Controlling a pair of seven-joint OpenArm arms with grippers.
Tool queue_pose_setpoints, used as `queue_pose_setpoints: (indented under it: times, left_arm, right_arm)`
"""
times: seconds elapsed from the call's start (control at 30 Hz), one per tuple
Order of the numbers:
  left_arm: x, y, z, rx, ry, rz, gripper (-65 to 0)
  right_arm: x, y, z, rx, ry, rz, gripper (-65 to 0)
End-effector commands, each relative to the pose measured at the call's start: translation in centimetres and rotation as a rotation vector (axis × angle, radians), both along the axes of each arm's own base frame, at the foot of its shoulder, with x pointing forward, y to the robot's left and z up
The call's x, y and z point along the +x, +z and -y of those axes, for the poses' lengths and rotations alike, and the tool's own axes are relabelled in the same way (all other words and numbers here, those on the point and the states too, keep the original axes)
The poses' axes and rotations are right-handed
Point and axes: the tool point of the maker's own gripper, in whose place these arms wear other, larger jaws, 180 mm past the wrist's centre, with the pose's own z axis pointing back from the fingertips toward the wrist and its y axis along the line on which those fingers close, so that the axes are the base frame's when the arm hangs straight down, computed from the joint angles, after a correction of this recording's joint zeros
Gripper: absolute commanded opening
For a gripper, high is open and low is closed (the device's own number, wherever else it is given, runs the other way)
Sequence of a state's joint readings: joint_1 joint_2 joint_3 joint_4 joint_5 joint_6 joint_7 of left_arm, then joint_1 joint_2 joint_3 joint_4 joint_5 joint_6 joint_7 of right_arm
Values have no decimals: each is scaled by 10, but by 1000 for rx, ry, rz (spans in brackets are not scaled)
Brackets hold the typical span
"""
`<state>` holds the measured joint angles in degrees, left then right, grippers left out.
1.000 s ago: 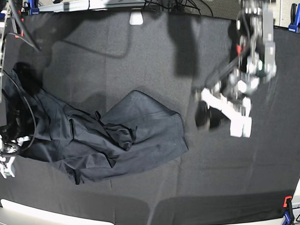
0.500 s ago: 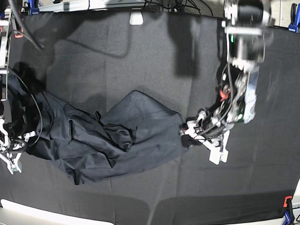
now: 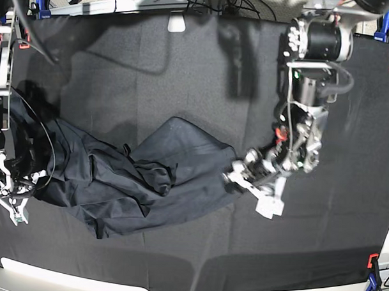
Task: Layout the t-shirt on the table in an organized manner, then fold the t-shirt properly
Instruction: 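Lift the shirt with both grippers and stretch it between them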
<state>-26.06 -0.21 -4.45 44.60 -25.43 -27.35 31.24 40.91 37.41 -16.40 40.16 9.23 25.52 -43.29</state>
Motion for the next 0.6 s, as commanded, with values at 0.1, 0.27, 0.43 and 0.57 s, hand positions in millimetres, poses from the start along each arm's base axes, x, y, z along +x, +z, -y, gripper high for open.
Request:
queue_pose_setpoints:
  times: [0.1, 0.27, 0.43, 0.57]
  left_arm:
    - [24, 42, 6, -68, 10, 156, -650]
    - [36, 51, -26, -17, 41, 196, -650]
    - [51, 86, -77, 72, 95, 301, -650]
    - [61, 134, -110, 162, 148, 402, -650]
  right_arm:
    - [14, 24, 6, 2, -6, 66, -650]
    - [19, 27, 1, 44, -6, 101, -650]
    - [31, 52, 3, 31, 10, 163, -650]
    - [49, 111, 3, -1, 50, 315, -650]
